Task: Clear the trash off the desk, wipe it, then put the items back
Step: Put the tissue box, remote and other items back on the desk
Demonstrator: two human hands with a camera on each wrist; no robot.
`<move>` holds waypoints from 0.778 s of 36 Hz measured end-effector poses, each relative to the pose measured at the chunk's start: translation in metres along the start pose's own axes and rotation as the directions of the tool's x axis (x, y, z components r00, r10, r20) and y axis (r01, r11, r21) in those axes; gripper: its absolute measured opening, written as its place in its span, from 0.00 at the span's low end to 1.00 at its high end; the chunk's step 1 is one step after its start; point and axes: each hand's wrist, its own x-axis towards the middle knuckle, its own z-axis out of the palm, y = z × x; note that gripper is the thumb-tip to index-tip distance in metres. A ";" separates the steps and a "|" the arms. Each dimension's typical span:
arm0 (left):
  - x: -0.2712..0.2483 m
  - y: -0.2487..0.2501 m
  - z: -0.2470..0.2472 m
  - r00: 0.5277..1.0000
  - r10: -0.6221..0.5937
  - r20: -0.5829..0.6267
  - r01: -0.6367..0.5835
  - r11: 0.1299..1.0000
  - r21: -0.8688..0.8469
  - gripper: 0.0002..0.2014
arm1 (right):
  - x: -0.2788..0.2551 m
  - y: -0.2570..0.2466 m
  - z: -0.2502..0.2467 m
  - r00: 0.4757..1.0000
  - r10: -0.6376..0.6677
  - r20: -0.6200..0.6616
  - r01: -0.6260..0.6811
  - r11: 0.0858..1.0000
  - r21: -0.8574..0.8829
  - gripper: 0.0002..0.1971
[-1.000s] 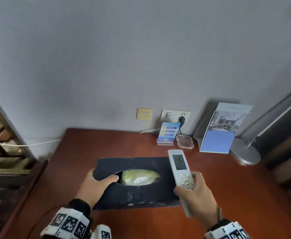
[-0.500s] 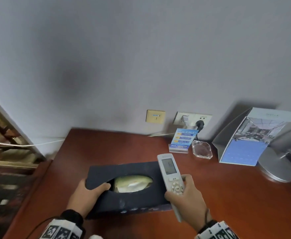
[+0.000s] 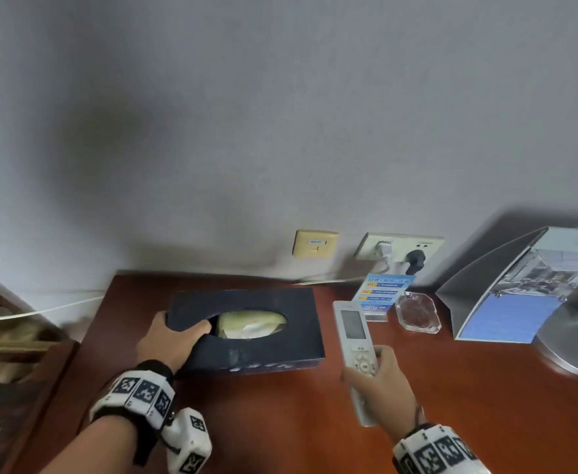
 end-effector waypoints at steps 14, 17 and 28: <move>0.065 0.014 0.029 0.998 -0.057 -0.023 0.058 0.996 0.068 0.33 | 0.064 0.030 0.021 0.994 0.108 0.022 -0.106 0.993 -0.050 0.21; 0.071 0.012 0.033 0.997 -0.068 -0.021 0.070 0.996 0.058 0.32 | 0.075 0.028 0.028 0.994 0.112 0.002 -0.111 0.991 -0.074 0.22; 0.090 0.017 0.036 0.999 -0.020 0.029 0.016 0.989 0.145 0.39 | 0.125 0.030 0.058 0.981 0.157 -0.110 -0.178 0.959 -0.221 0.30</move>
